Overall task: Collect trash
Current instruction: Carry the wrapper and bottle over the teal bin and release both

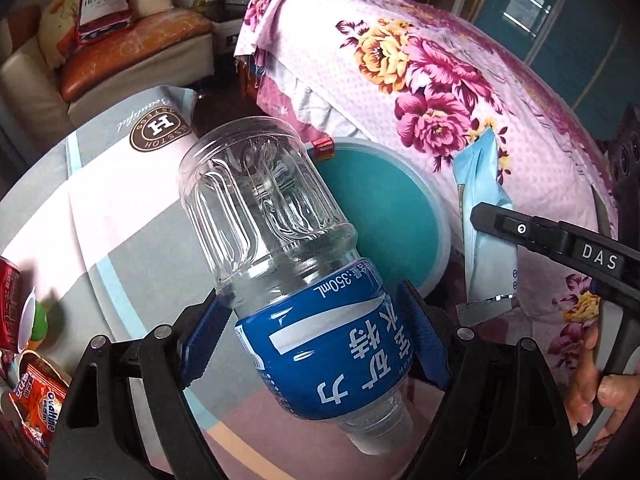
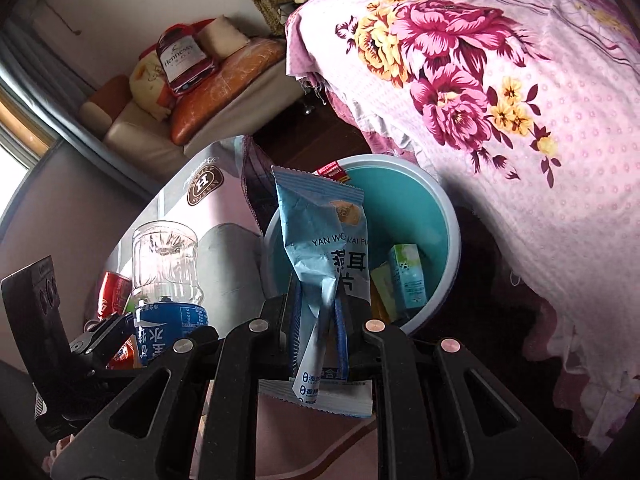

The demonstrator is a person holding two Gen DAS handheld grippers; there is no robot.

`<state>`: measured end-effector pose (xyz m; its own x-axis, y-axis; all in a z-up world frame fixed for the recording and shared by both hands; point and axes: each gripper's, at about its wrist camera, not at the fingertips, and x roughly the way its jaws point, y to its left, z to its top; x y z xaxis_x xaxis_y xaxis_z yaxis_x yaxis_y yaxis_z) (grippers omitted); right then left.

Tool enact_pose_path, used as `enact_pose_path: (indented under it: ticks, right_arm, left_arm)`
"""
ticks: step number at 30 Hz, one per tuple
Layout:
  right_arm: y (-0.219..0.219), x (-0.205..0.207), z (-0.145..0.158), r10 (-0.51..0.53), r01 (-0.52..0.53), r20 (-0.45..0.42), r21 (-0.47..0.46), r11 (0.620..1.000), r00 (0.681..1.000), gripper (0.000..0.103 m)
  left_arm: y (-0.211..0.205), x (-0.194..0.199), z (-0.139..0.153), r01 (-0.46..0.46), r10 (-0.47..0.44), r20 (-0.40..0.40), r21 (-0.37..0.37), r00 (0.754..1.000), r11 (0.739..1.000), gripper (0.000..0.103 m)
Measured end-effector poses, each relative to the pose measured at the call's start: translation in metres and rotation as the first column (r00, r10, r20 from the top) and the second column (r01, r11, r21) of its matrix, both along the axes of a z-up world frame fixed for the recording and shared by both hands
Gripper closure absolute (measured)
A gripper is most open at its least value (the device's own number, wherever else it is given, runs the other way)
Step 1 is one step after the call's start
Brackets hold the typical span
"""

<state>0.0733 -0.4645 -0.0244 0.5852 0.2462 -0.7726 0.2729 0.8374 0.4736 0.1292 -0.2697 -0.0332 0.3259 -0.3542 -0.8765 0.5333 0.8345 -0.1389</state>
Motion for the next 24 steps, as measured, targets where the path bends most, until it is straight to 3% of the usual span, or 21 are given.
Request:
enact_pose_path:
  ticks: [11, 24]
  right_arm:
    - [-0.016, 0.011, -0.016, -0.024, 0.025, -0.027, 0.013, 1.0, 0.999, 0.089]
    - [-0.007, 0.02, -0.023, -0.01, 0.01, -0.054, 0.004, 1.0, 0.998, 0.089]
  left_arm:
    - [-0.031, 0.025, -0.03, 0.004, -0.001, -0.049, 0.066, 0.999, 0.998, 0.02]
    - [-0.022, 0.027, -0.027, -0.016, 0.018, -0.049, 0.052, 0.999, 0.999, 0.012]
